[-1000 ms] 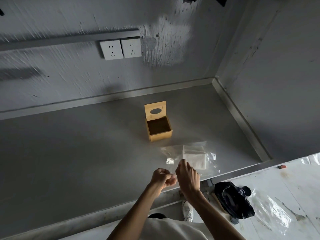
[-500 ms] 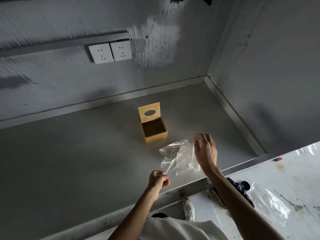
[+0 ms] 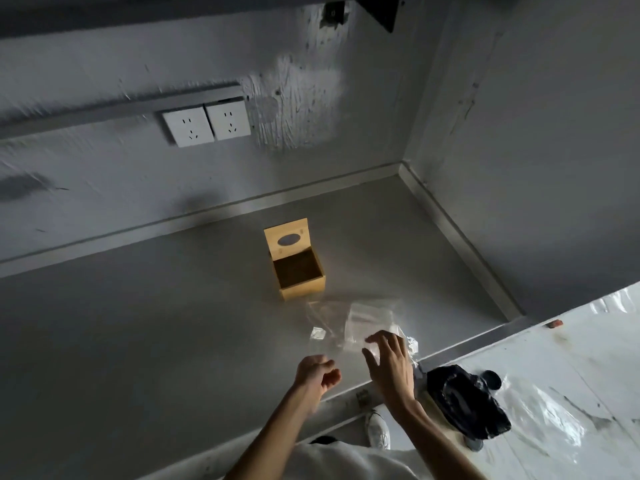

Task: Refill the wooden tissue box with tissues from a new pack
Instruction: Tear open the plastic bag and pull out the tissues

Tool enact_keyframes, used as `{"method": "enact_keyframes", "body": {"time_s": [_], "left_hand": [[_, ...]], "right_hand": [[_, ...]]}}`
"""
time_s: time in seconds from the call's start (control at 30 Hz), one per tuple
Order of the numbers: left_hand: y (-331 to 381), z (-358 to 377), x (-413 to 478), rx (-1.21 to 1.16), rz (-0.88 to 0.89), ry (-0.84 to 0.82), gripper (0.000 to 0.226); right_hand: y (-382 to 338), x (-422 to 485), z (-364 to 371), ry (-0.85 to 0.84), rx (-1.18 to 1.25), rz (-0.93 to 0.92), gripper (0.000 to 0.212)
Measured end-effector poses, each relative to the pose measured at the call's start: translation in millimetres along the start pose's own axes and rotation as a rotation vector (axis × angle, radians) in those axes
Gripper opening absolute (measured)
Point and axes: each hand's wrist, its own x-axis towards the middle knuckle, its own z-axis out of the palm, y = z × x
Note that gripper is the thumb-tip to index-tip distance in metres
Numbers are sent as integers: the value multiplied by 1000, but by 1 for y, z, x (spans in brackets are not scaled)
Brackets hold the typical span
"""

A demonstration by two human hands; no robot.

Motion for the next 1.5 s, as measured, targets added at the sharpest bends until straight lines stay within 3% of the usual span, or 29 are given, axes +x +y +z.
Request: {"method": "enact_keyframes", "body": {"time_s": [0.1, 0.23, 0.4, 0.5, 0.6, 0.67, 0.73, 0.83, 0.9, 0.97, 1.07, 1.17, 1.27, 1.33, 1.43, 1.5], "left_hand": [[-1, -3, 1, 55, 13, 28, 25], [-6, -5, 6, 83, 54, 42, 20], [-14, -6, 9, 193, 93, 68, 13], [-18, -12, 14, 345, 171, 129, 11], [-23, -22, 16, 437, 228, 148, 16], [-22, -27, 17, 494, 211, 148, 27], [-12, -24, 12, 622, 255, 217, 53], [27, 0, -9, 893, 644, 293, 98], [65, 26, -27, 920, 916, 236, 105], [102, 48, -37, 902, 1044, 170, 105], [147, 70, -49, 869, 1024, -26, 87], [172, 76, -56, 655, 944, -217, 64], [174, 71, -55, 553, 895, -324, 50], [170, 70, -49, 518, 875, -321, 40], [168, 68, -47, 524, 892, -238, 33], [170, 67, -53, 557, 934, -202, 29]], "right_hand": [[-3, 7, -11, 103, -44, 28, 5], [-9, 54, -50, 236, -39, 28, 9], [-8, 137, -89, 89, -94, -25, 7], [-8, 173, -110, 87, -145, -40, 8], [-10, 199, -131, 23, -227, -203, 6], [-17, 210, -141, -32, -259, -332, 6], [-29, 216, -146, -45, -257, -420, 10], [-42, 212, -151, -69, -214, -543, 8], [-47, 205, -154, -84, -200, -666, 6], [-53, 197, -162, -81, -184, -772, 7], [-69, 188, -180, -57, -157, -847, 14], [-79, 178, -209, 47, -190, -903, 24], [-61, 165, -238, 169, -47, -743, 33], [-19, 148, -243, 159, 169, -544, 54], [49, 119, -216, -57, 441, -314, 95], [63, 107, -190, -302, 539, -274, 107]]}}
